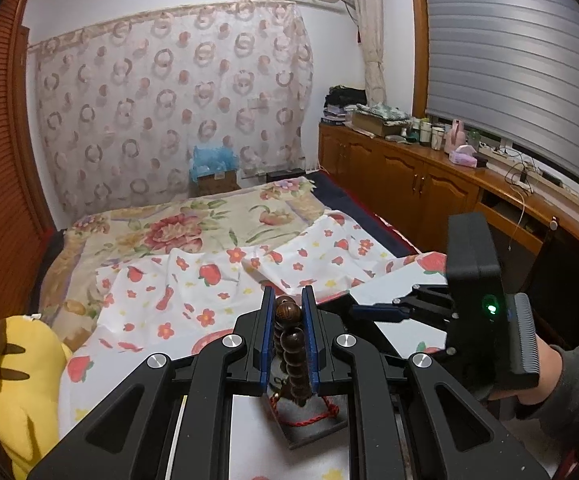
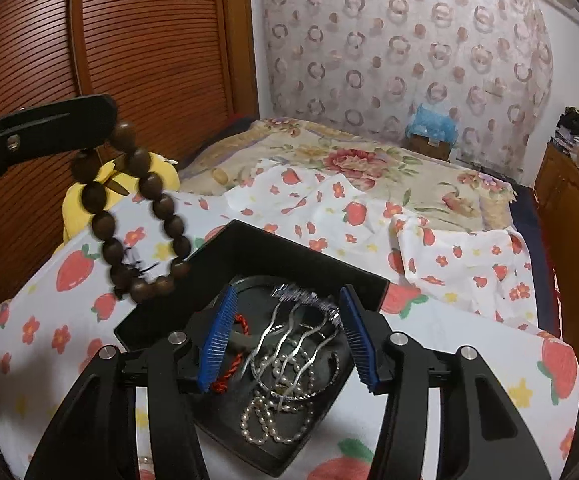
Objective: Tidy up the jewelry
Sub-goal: 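Carry the bead bracelet and hair comb over the black box and open both grippers, then move the left gripper to the gold pearl ring while the right moves to the green earrings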
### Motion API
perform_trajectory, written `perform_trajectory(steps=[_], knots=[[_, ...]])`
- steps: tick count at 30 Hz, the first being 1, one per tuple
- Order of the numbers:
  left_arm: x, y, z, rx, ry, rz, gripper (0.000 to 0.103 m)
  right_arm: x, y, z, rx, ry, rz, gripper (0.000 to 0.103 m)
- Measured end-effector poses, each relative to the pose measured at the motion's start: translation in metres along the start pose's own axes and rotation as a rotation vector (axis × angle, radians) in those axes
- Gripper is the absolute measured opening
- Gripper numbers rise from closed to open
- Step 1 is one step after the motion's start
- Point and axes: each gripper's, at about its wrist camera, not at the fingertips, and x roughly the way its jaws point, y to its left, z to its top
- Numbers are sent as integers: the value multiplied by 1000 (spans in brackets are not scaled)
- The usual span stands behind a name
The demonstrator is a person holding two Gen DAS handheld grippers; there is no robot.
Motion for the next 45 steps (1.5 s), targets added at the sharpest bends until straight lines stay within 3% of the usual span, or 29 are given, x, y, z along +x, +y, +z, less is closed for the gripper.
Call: perform_trajectory(steps=[12,14,18,24,30,45], knots=[[31,-12,-6,2,60,-39,13,-41,-16,-29,28,-14,-62,56],[28,-15,-8,9,58,-36,24,-48,-18,-34,36,-17,-68,56],[16,-18,-15,4,49,-32,29,-62,-15,-46,39,-23,-82,56],[-7,-23,-41,-1,61,-16,32,-83,0,-66,23,-19,-81,55],[-24,-25,-74,-6,91,-2,34,-97,17,-87,4,10,-73,46],[-60,-19,-143,-38,155,42,40,-92,46,-135,-4,109,-8,41]])
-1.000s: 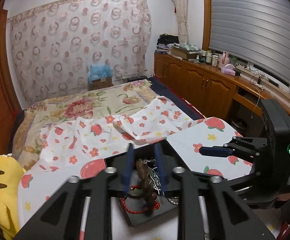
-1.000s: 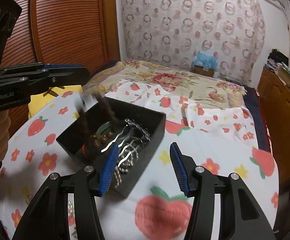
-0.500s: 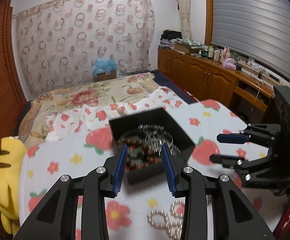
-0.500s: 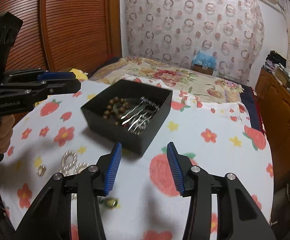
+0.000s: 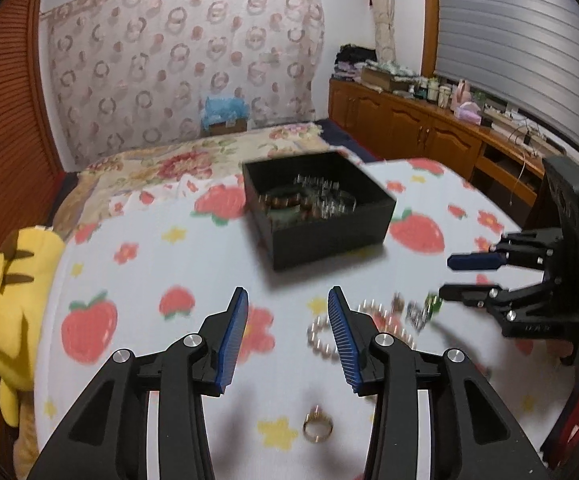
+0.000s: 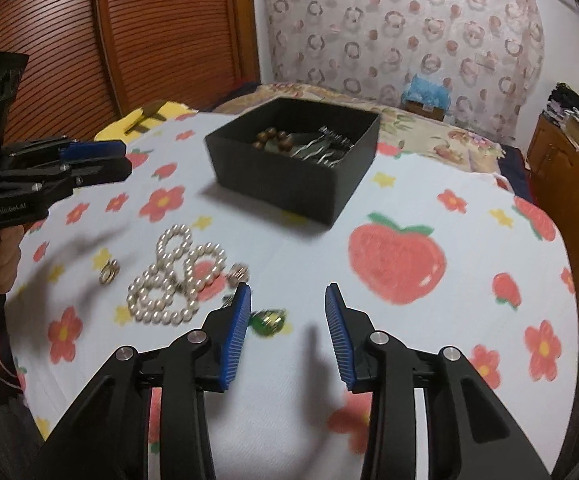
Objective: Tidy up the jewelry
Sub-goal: 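Move the left gripper to the gold pearl ring while the right moves to the green earrings, then close the left gripper on the gold pearl ring while the right grasps the green earrings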
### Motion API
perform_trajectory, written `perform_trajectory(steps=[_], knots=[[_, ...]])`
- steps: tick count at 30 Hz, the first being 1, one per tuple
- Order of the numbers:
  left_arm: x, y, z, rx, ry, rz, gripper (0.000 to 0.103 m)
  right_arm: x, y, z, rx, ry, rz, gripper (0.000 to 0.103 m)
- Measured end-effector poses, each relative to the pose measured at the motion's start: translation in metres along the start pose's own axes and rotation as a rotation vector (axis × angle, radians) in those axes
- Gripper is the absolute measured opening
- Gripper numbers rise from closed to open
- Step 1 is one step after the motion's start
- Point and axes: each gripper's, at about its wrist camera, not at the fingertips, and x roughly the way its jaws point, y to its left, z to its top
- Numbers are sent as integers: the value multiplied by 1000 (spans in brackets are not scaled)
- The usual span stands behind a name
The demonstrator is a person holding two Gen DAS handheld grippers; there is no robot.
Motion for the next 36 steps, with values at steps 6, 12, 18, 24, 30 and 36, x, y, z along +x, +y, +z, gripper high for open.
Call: perform_trajectory(steps=[6,12,18,24,30,36], knots=[[3,0,-33,-3,59,-4,40,9,12,-4,-39,31,1,41],[2,1,-49,-15,85,-21,47,15,16,-2,-66,50,-19,40],[2,-5,-57,0,106,-31,49,17,17,-1,-78,54,-18,26],[1,-9,-61,12,122,-35,49,16,18,-1,-79,51,-22,26],[4,-10,-62,20,133,-35,49,11,17,1,-77,42,-25,26],[8,-14,-63,32,141,-34,49,7,16,1,-81,38,-27,26]])
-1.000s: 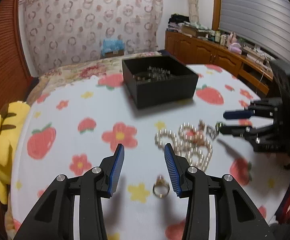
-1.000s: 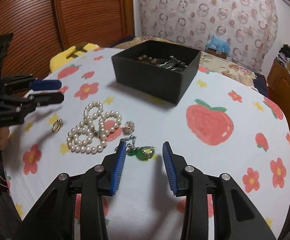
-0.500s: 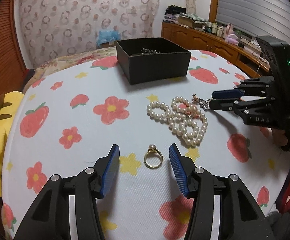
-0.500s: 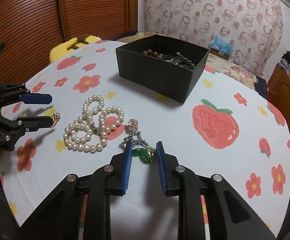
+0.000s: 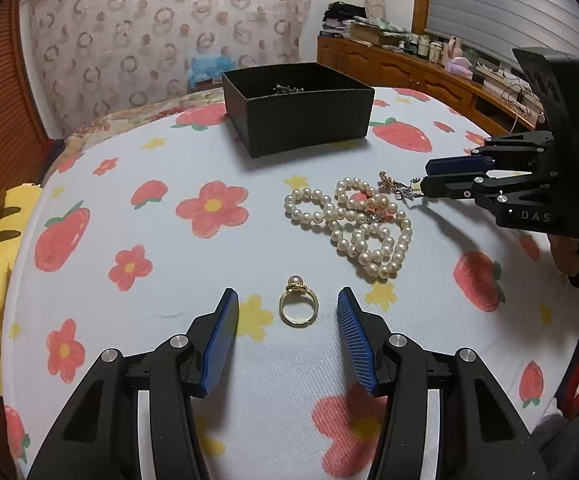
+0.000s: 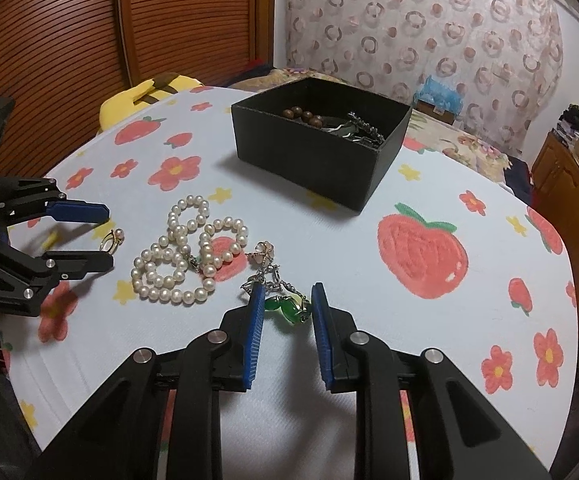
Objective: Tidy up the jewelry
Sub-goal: 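Close the left gripper on the gold pearl ring while the right grasps the green earrings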
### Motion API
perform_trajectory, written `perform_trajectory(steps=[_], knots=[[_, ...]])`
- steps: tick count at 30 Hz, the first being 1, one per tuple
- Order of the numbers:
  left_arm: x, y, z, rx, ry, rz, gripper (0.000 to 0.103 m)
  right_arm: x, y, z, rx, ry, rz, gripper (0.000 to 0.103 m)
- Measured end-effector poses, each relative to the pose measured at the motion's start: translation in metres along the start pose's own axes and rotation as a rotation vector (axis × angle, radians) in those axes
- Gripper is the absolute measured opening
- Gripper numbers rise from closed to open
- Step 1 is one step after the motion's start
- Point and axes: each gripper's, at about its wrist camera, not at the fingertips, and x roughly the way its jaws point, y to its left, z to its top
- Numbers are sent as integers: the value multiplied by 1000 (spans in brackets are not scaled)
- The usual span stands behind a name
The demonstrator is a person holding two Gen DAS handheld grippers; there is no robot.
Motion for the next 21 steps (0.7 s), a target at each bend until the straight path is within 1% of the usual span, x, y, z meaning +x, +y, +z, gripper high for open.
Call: perform_trajectory(steps=[9,10,13,14,15,16,21], knots=[[2,-1,2,13,8,8,49,-4,1,2,-9,-1,-2,26],[2,-1,2,13,7,8,48,-6,1,2,-9,-5,-2,26],[2,-1,4,8,3,6,36,-10,1,3,-3,-18,7,26],[2,-1,4,7,2,5,29,-11,2,3,-3,-21,9,26],[2,0,4,7,2,1,25,-13,2,4,-5,-24,9,26],[2,-1,4,7,1,-2,18,-14,3,4,-7,-27,8,26],[2,0,4,2,-7,-8,18,-23,6,8,-4,-56,10,26]])
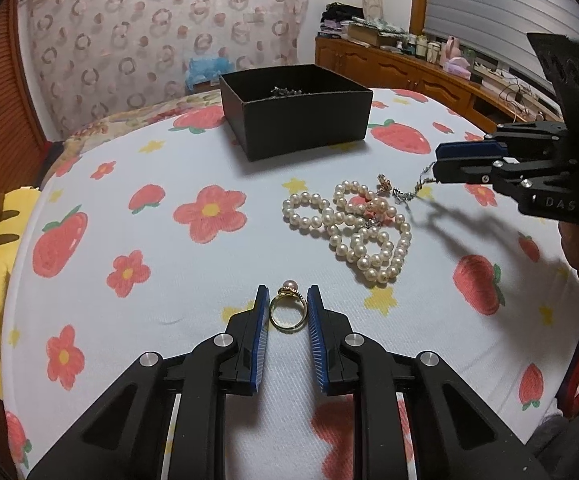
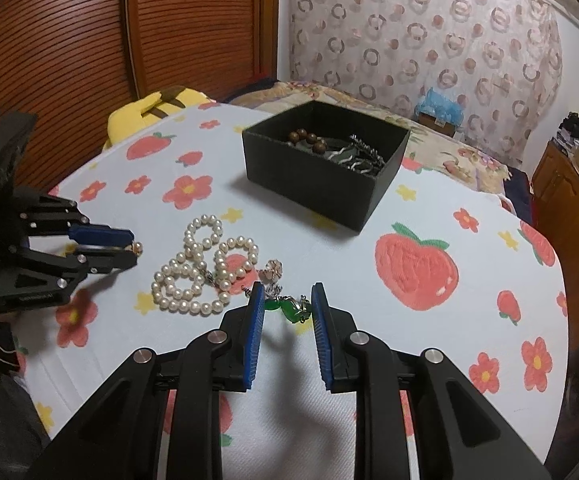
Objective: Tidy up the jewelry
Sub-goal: 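Close the left gripper on the gold pearl ring while the right grasps the green earrings, then lower the ring and earrings into the black box and open both grippers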
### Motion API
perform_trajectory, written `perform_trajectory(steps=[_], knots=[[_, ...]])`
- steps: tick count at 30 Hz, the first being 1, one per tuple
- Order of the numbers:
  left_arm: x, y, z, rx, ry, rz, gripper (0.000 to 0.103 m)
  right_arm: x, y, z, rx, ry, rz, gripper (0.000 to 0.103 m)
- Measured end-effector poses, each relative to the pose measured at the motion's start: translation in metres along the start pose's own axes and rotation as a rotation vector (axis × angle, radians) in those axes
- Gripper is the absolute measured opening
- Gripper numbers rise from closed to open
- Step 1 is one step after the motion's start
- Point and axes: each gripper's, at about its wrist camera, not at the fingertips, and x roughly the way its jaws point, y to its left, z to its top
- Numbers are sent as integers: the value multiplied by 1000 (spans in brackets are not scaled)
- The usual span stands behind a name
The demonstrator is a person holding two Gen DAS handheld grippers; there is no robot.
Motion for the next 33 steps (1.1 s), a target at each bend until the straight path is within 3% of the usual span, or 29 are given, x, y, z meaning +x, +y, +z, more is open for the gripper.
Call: perform_trajectory(steps=[10,13,22,33], knots=[[-10,-1,12,-8,-58,3,18,-17,-1,15,-13,-49,-6,26],[-11,2,24,-12,-80,7,18,-21,-3,25,-23,-64,-5,16],[-6,10,48,-20,-106,9,18,-12,-7,40,-52,-59,11,15],[0,19,75,-35,-129,8,18,-22,-18,79,-67,-136,16,15]])
